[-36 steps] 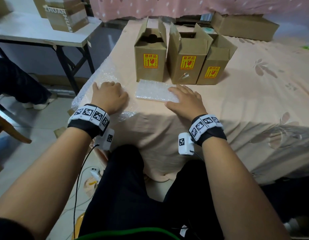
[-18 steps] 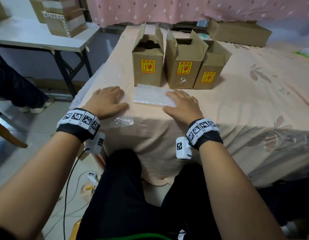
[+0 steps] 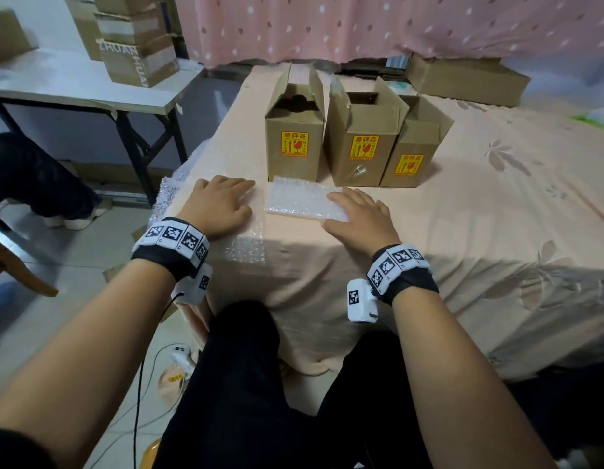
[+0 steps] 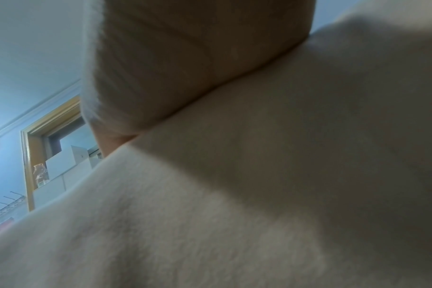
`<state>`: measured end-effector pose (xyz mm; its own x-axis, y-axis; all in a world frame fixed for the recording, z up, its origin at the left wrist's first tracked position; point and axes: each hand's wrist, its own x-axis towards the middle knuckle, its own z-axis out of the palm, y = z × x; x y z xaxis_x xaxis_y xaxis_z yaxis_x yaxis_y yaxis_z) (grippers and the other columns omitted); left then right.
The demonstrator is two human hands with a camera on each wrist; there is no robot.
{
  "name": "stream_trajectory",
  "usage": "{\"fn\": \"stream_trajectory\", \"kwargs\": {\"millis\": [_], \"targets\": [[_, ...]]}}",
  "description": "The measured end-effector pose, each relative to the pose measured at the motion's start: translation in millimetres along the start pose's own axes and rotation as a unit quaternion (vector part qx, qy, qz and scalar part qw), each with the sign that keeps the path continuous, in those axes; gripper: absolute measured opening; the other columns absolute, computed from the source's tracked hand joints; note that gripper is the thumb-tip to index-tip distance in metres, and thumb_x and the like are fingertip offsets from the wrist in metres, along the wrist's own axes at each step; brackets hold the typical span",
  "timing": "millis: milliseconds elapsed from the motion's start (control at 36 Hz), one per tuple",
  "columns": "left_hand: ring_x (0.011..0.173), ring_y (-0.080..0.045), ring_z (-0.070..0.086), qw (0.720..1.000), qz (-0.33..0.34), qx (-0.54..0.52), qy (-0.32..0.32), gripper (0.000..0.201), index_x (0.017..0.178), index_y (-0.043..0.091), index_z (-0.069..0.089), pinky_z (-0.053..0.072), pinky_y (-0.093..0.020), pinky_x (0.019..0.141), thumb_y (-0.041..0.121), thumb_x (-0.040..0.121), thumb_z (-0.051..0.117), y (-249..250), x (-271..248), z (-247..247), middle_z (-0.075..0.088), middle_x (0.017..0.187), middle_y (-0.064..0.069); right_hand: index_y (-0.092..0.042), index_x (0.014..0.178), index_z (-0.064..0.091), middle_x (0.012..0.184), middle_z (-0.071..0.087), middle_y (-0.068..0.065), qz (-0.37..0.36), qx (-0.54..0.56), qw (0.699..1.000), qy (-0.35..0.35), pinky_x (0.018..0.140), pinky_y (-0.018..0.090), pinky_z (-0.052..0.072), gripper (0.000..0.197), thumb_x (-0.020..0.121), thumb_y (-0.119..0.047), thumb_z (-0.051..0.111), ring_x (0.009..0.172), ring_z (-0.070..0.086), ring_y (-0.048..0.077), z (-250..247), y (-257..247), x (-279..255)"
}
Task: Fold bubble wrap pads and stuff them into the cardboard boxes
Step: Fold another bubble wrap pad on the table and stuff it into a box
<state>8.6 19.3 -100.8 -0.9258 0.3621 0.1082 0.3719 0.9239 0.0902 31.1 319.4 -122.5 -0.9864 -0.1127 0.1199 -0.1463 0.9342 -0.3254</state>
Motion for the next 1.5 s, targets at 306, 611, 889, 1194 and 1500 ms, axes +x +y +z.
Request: {"fn": "stream_trajectory", "kwargs": {"millis": [306, 611, 889, 1194, 1500], "targets": [[0.134, -0.028, 0.040, 1.000, 0.010, -0.006, 0.004, 0.061, 0.140, 0.025, 0.049, 0.030, -0.050, 0.100, 0.045, 0.086, 0.028, 0, -4, 0, 0.047, 0.150, 0.002, -0.044, 0.147, 0.038, 0.164, 0.024, -0.013, -0.004, 0.004, 1.000, 0.007, 0.122, 0.051, 0.007, 0.067, 0.083, -0.061, 0.048, 0.152, 0.013, 0.011, 1, 1, 0], [0.134, -0.027, 0.037, 0.999, -0.001, 0.017, -0.028, 0.070, 0.151, 0.032, 0.037, 0.027, -0.049, 0.102, 0.046, 0.086, 0.016, 1, 0, 2, 0.035, 0.159, 0.005, -0.043, 0.146, 0.040, 0.163, 0.026, -0.012, -0.002, -0.001, 1.000, 0.014, 0.121, 0.051, 0.010, 0.065, 0.084, -0.059, 0.050, 0.151, 0.016, 0.012, 2, 1, 1], [0.141, -0.027, 0.031, 0.999, -0.030, 0.017, -0.035, 0.070, 0.152, 0.034, 0.034, 0.025, -0.052, 0.109, 0.045, 0.085, 0.015, 3, 8, 6, 0.033, 0.159, 0.003, -0.043, 0.145, 0.040, 0.162, 0.028, -0.014, -0.004, -0.001, 1.000, 0.016, 0.121, 0.052, 0.010, 0.067, 0.080, -0.061, 0.047, 0.151, 0.016, 0.012, 4, 3, 3], [0.140, -0.027, 0.033, 0.999, -0.031, 0.011, -0.023, 0.069, 0.150, 0.035, 0.037, 0.025, -0.052, 0.108, 0.046, 0.085, 0.016, 4, 7, 8, 0.036, 0.158, 0.001, -0.044, 0.144, 0.041, 0.161, 0.029, -0.014, -0.007, 0.002, 1.000, 0.020, 0.121, 0.052, 0.011, 0.065, 0.082, -0.060, 0.049, 0.151, 0.017, 0.012, 4, 3, 4], [0.139, -0.027, 0.034, 1.000, -0.029, 0.000, -0.013, 0.065, 0.146, 0.039, 0.040, 0.025, -0.053, 0.108, 0.045, 0.085, 0.020, 3, 8, 10, 0.039, 0.154, 0.002, -0.042, 0.143, 0.042, 0.160, 0.030, -0.015, -0.010, 0.005, 1.000, 0.022, 0.120, 0.053, 0.012, 0.065, 0.081, -0.060, 0.048, 0.149, 0.019, 0.011, 2, 1, 2]]}}
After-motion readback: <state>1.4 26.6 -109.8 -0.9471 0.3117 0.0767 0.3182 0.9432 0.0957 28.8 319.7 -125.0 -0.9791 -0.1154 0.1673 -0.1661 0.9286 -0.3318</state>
